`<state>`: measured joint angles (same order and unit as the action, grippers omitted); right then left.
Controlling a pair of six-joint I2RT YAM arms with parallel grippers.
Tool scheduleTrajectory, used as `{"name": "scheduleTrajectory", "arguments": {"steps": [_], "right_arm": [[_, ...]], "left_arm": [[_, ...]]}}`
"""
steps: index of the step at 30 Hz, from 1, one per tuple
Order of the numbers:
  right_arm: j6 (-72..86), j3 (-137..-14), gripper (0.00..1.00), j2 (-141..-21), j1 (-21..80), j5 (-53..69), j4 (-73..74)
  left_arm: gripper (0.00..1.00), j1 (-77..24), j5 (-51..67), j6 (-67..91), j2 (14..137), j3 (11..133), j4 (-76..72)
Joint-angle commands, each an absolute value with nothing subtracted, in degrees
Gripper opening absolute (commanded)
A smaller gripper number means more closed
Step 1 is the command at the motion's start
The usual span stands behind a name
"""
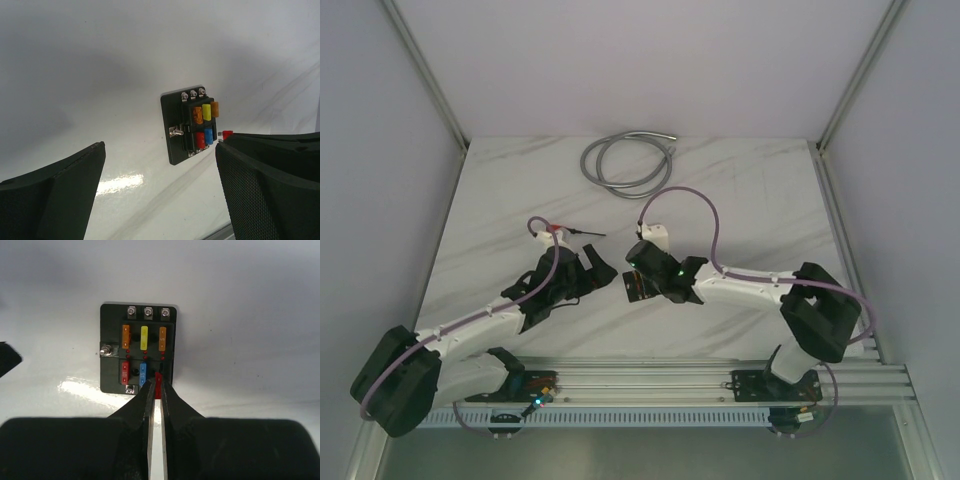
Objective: Snap on the fuse box
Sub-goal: Install the fuse at the fuse box base.
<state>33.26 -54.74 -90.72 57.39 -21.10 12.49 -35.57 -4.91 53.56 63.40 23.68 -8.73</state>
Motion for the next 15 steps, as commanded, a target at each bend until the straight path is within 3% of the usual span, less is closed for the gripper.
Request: {"name": "scheduleTrajectory", "arguments": {"steps": [1,15], "right_arm": [[35.52,-57.19,0.0,-93.34,58.16,-25.23,11.82],[36.78,-57.65,0.0,-96.08,58.53,-27.6,12.61]], "left_arm": [[1.0,-35.09,-4.49,54.12,63.64,23.22,-7.95],[1.0,-34.89,-4.42,54.34,63.2,23.2,-8.01]]}}
